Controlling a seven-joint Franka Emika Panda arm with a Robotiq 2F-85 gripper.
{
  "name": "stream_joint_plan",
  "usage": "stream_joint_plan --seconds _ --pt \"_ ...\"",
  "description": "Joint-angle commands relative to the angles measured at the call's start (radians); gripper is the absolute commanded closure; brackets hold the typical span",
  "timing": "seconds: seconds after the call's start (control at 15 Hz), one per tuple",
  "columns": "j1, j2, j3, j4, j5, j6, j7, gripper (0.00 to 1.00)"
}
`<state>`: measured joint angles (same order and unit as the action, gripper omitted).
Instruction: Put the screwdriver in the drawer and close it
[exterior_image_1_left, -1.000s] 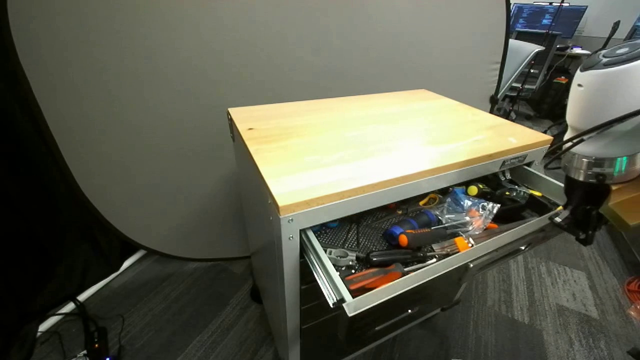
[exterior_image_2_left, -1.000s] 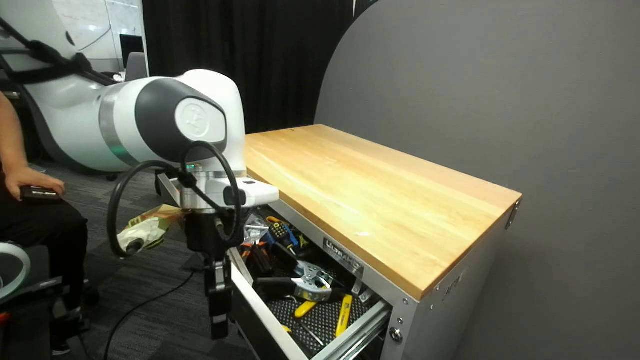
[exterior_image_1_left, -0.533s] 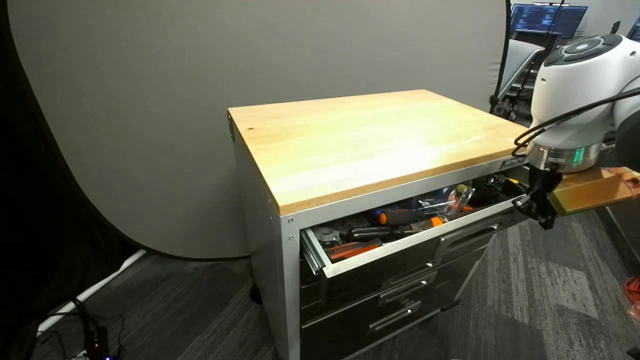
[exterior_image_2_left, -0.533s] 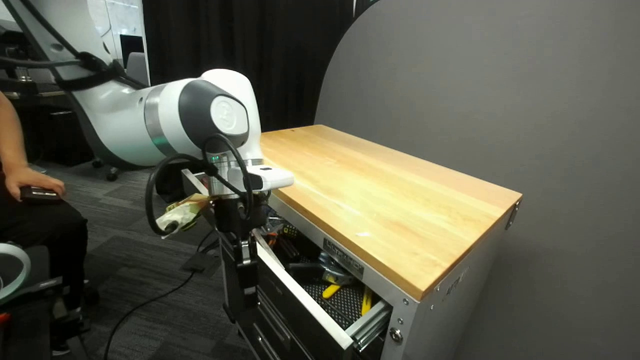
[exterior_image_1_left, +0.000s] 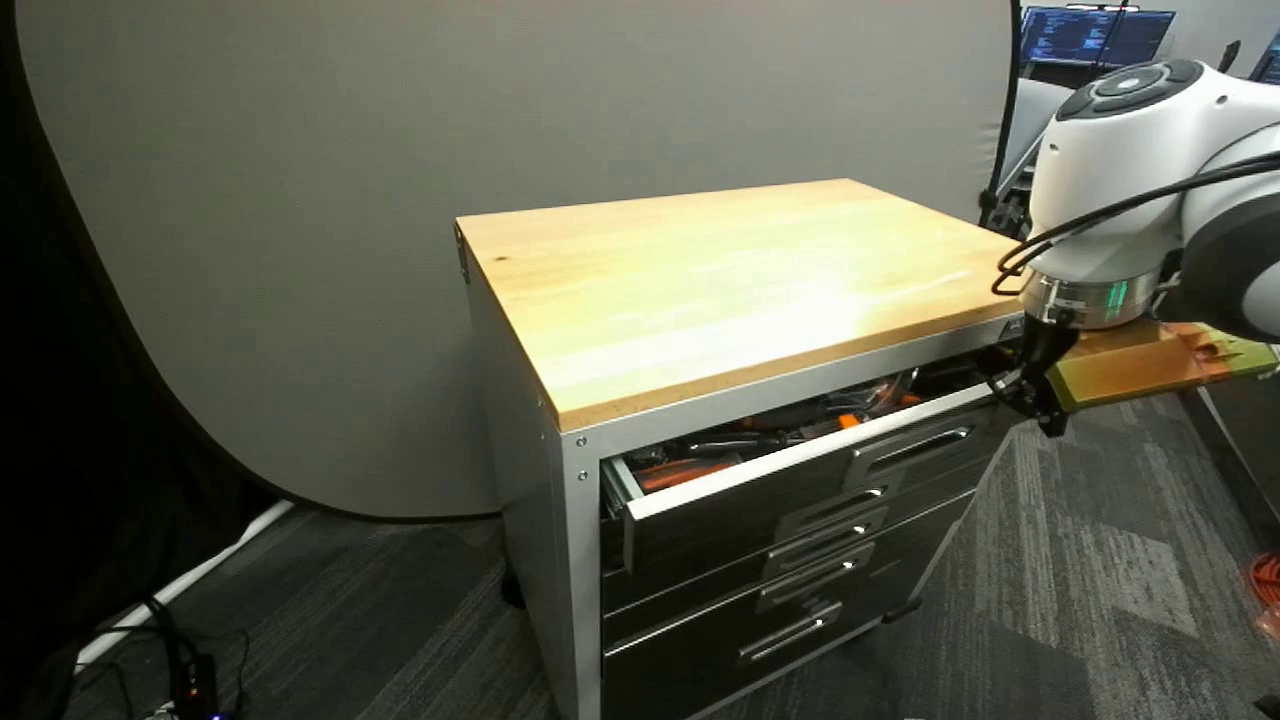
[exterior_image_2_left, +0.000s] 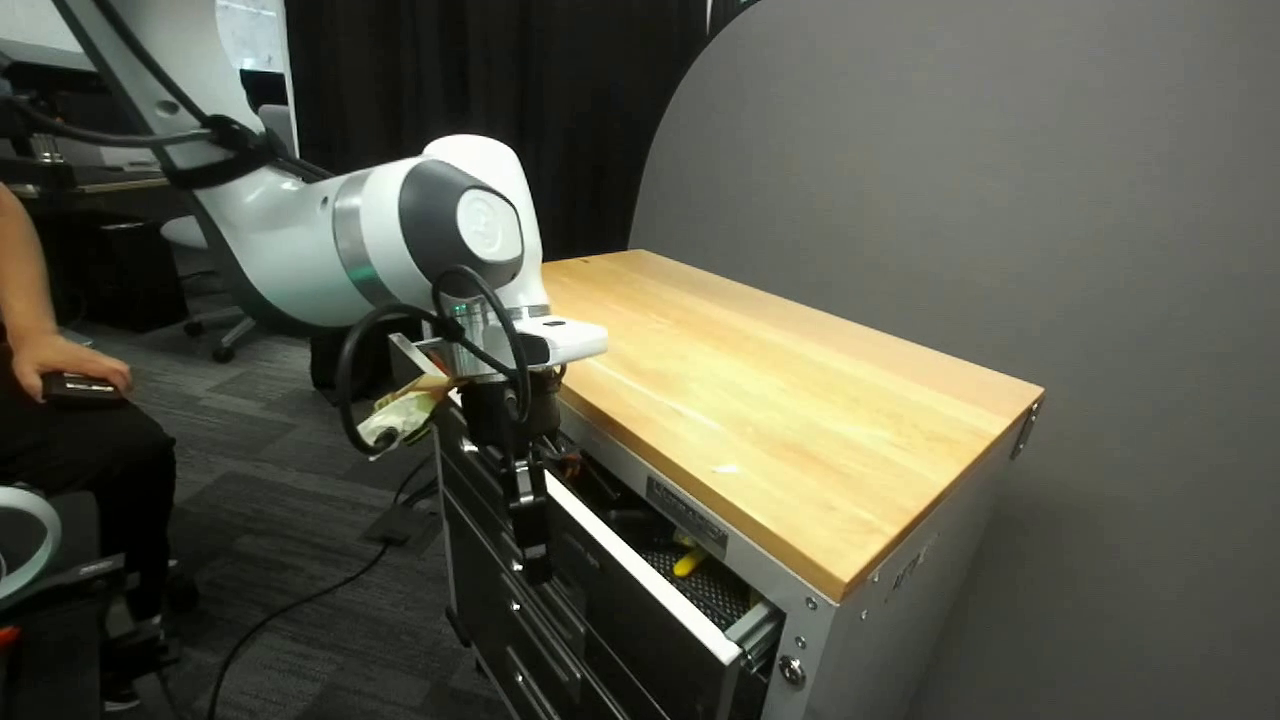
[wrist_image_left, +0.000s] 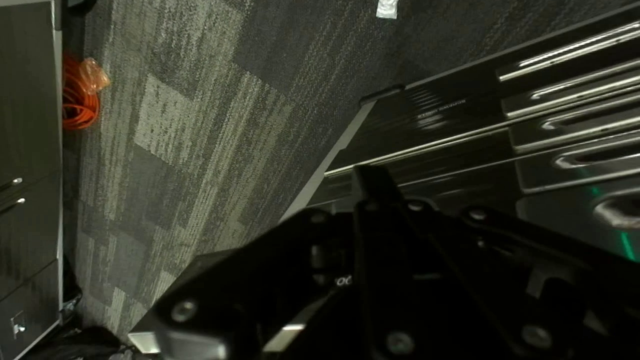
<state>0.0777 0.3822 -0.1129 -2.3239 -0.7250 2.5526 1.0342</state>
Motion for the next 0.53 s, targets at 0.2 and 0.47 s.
stream_joint_plan --seconds 0.2,0.47 --pt "0.048 0.093 -0.014 0.117 0.021 0.102 0.074 0.99" --pt "0.065 0.115 -0.03 0.149 0.028 0.154 0.09 0.99"
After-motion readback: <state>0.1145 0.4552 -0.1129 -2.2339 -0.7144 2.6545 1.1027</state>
